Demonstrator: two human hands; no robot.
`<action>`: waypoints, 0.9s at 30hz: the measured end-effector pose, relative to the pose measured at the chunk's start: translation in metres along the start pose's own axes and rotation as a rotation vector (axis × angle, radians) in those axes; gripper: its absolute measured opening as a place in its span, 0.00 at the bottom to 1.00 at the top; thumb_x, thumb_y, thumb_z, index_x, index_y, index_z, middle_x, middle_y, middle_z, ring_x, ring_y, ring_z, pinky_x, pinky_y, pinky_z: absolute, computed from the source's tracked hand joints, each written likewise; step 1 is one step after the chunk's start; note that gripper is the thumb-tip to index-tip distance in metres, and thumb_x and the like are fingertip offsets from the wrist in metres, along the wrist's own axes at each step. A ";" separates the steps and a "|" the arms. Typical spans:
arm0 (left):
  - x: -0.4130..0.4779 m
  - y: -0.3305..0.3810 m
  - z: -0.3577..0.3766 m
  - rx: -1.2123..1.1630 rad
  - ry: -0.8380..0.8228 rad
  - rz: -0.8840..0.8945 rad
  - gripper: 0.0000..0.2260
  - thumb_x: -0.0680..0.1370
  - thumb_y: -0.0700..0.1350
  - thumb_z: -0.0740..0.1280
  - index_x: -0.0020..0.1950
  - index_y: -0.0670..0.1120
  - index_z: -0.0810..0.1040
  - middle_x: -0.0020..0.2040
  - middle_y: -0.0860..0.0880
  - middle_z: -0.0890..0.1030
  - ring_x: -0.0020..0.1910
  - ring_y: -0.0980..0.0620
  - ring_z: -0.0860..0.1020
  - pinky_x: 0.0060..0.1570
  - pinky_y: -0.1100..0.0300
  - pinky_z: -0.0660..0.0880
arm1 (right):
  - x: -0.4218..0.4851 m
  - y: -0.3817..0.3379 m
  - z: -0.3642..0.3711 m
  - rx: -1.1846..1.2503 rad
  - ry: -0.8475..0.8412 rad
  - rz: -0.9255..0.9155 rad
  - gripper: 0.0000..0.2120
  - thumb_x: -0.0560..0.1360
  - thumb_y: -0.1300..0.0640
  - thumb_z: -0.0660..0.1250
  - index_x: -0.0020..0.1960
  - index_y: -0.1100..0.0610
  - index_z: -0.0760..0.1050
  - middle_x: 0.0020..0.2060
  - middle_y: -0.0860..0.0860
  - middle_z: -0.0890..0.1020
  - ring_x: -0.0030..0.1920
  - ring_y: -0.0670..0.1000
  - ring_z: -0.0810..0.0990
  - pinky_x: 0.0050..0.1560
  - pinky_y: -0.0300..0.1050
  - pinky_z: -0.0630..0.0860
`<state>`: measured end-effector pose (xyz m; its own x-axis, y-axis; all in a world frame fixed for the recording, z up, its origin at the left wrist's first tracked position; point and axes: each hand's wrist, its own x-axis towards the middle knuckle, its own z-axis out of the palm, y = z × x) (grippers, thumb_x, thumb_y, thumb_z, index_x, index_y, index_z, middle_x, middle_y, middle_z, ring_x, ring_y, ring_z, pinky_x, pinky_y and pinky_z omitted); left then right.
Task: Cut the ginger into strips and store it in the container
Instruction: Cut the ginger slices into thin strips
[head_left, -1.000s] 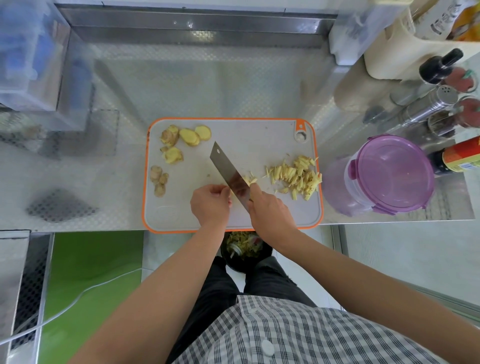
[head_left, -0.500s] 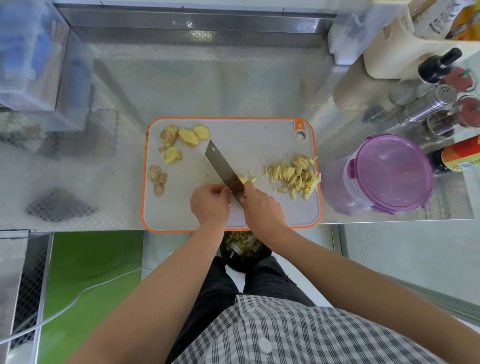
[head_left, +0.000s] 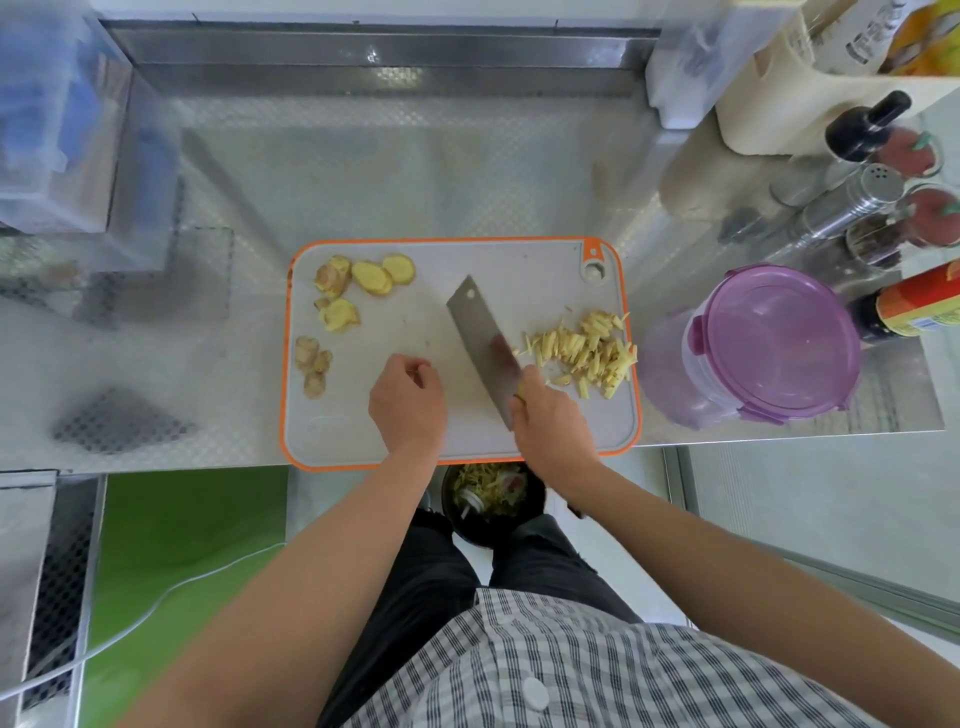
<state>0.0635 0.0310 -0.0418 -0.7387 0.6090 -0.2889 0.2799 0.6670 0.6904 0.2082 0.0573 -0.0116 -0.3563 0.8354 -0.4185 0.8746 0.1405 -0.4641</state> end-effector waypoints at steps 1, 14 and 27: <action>0.001 0.001 0.002 0.017 -0.016 0.021 0.07 0.79 0.41 0.61 0.51 0.42 0.78 0.43 0.50 0.78 0.43 0.50 0.75 0.44 0.60 0.66 | 0.003 0.006 -0.005 0.034 0.049 0.039 0.05 0.81 0.59 0.54 0.54 0.60 0.63 0.36 0.55 0.73 0.37 0.58 0.72 0.35 0.48 0.66; 0.105 0.021 -0.024 0.728 -0.001 0.629 0.24 0.66 0.35 0.67 0.63 0.43 0.73 0.65 0.40 0.72 0.64 0.36 0.69 0.60 0.46 0.64 | 0.047 -0.006 -0.024 0.161 0.123 -0.044 0.04 0.80 0.60 0.56 0.50 0.62 0.64 0.30 0.56 0.71 0.29 0.56 0.70 0.28 0.49 0.63; 0.142 0.035 -0.036 0.933 -0.146 0.856 0.15 0.61 0.36 0.74 0.45 0.38 0.77 0.40 0.38 0.76 0.39 0.38 0.76 0.39 0.49 0.71 | 0.079 -0.015 -0.018 0.189 0.121 -0.046 0.03 0.78 0.62 0.58 0.49 0.62 0.65 0.24 0.50 0.64 0.24 0.51 0.63 0.26 0.45 0.58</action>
<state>-0.0538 0.1255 -0.0355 -0.0523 0.9941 -0.0948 0.9986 0.0509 -0.0175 0.1726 0.1309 -0.0241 -0.3424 0.8898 -0.3017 0.7768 0.0874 -0.6237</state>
